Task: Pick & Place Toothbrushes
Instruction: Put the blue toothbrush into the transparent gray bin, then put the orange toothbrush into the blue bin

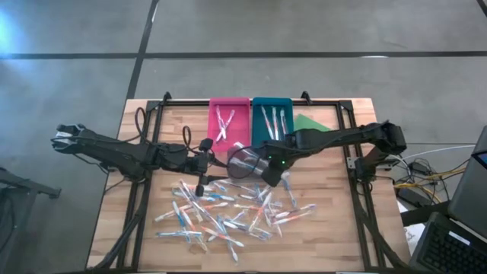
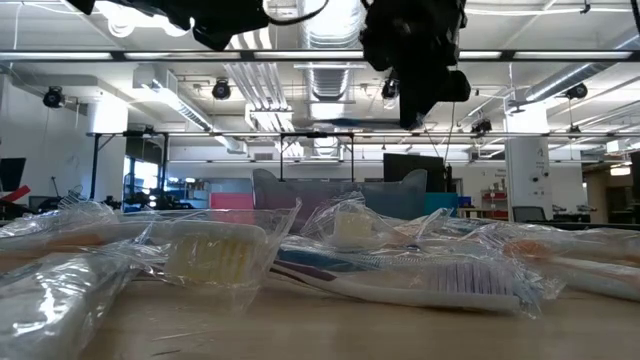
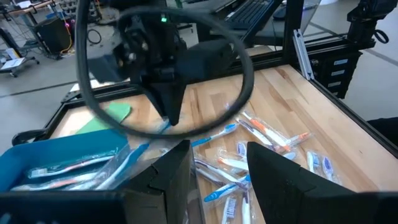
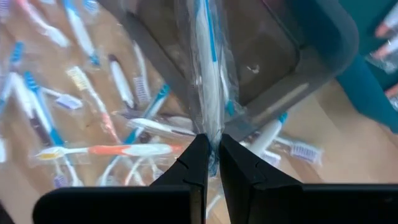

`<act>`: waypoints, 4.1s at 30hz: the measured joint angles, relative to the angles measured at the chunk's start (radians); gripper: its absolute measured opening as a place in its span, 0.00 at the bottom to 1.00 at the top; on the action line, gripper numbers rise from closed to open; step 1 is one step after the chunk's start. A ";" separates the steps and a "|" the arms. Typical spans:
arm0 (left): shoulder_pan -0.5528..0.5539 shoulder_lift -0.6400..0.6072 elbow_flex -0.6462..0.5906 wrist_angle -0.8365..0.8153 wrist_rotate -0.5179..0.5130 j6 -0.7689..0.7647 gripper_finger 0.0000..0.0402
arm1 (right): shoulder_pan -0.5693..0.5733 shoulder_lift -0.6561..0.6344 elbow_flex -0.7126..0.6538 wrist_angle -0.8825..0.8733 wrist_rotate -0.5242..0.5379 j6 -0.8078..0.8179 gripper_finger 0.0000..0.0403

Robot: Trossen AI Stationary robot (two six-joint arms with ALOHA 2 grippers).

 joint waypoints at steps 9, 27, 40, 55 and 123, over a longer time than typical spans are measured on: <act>0.000 0.000 0.000 0.000 0.002 0.000 0.41 | -0.019 0.057 0.038 -0.080 -0.008 0.054 0.06; 0.000 0.000 0.000 -0.002 0.002 0.000 0.41 | -0.023 0.119 0.042 -0.039 -0.023 -0.005 0.06; 0.000 0.000 0.000 0.002 0.001 0.000 0.41 | -0.050 0.173 0.040 -0.008 -0.049 -0.087 0.06; 0.000 0.000 0.000 0.001 0.001 0.000 0.41 | -0.051 0.185 0.036 0.024 -0.049 -0.131 0.06; 0.000 0.000 0.000 0.001 0.000 0.000 0.41 | -0.053 0.176 0.007 0.160 -0.050 -0.181 0.20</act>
